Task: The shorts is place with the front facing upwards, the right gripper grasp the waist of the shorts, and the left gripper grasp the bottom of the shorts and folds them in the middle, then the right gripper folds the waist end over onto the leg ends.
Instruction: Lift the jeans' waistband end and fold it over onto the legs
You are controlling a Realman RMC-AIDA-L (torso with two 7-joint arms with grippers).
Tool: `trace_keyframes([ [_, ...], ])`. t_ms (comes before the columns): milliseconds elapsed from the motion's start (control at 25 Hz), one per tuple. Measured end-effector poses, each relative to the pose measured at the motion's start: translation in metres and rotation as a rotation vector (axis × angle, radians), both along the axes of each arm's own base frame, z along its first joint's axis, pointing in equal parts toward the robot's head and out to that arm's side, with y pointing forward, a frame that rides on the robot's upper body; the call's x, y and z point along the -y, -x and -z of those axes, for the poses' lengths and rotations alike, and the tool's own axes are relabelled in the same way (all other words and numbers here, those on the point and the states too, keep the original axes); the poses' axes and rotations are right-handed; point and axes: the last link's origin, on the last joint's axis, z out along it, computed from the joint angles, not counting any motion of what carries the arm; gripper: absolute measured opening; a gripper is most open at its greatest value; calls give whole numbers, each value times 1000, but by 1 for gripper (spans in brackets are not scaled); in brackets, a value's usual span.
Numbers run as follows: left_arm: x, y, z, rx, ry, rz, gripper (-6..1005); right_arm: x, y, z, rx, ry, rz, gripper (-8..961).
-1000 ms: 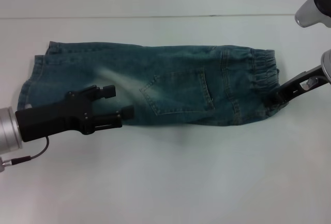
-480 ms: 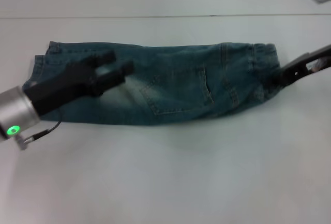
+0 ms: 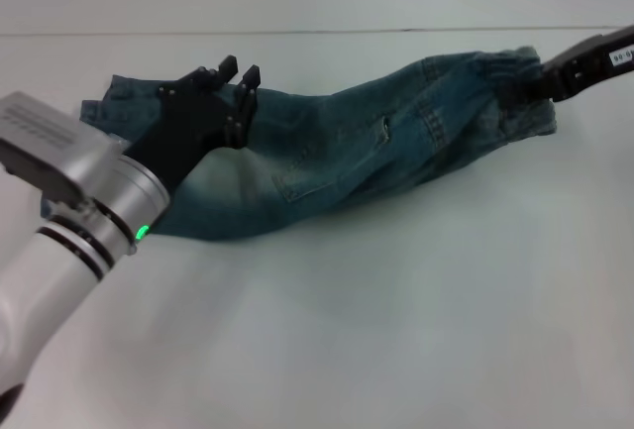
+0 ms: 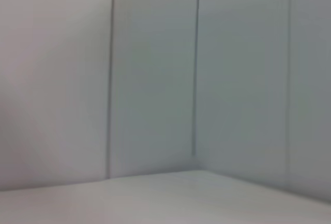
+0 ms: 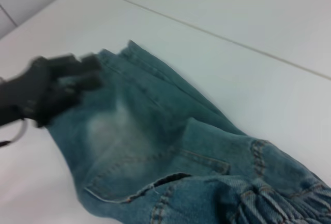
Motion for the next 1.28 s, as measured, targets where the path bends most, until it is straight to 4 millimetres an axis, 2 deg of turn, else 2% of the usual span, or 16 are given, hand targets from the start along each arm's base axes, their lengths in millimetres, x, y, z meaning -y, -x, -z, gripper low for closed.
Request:
trace_keyframes([
  [240,1,-2,25,-121,30,-41,255,-2,20,-4,-26,8,-47,90],
  [440,18,-9,48,-187,53,-16,29,-2,44,-6,-64,26,-113,88],
  [640,28,-18,61,-209,77,14,4,-3,73,-7,-87,41,-181,87],
  [920,45,-31,81,-217,174,69,12,-3,100,-1,-92,70,-251,85],
  [1280,68,-48,99,-196,273,142,24,-3,116,5,-87,90,-298,85],
])
